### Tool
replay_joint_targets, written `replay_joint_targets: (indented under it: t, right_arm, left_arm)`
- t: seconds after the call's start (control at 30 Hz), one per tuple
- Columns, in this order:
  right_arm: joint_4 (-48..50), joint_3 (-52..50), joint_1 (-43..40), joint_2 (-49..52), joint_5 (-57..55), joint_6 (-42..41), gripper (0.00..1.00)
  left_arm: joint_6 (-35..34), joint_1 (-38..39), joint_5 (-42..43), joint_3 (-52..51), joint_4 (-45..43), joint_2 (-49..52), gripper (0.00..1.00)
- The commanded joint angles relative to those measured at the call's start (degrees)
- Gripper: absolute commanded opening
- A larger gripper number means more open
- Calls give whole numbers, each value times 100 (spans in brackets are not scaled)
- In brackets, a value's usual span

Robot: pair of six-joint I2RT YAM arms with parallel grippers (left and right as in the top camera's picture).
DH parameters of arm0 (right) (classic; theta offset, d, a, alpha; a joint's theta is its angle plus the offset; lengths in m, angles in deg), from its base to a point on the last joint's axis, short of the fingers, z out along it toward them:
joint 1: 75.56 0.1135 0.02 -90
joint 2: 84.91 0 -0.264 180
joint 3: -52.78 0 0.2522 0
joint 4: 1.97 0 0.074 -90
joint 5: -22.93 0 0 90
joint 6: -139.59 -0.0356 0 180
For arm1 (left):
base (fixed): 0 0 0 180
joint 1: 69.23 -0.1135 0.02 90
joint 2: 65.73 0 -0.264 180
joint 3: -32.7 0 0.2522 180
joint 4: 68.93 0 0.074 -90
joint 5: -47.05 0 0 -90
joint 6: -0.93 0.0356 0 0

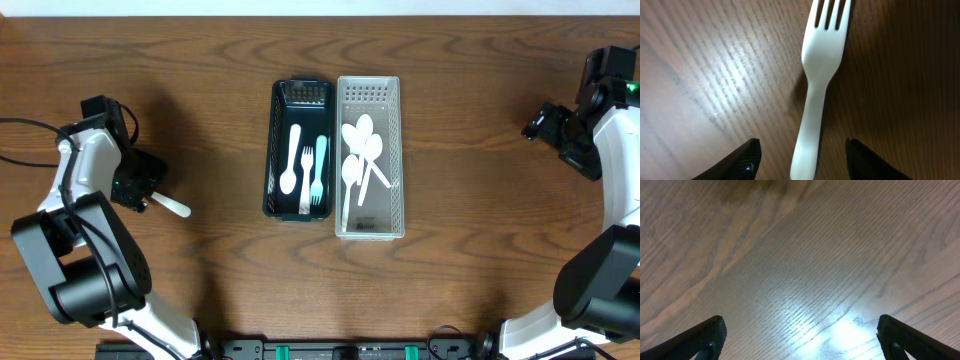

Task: Pack container
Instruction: 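Grasp the remaining white fork with the left gripper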

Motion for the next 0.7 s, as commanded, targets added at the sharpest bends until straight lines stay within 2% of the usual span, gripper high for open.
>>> replay_joint_targets:
  t: [0.0,0.3,0.5,0.67]
  right_arm:
    - [0,-2,-24,24,-22,22,99]
    - [0,-4,-24,24,-22,22,99]
    - [0,-4,-24,24,-22,22,99]
    - [0,-4,-24,24,-22,22,99]
  left_arm:
    - [-94,-20,-33,-37,-39,214,56]
    - [-92,-20,-33,-37,-160,595,53]
    - [-90,-20,-33,-37,-234,625,37]
    - [63,-20,-33,-37,-310,625,32]
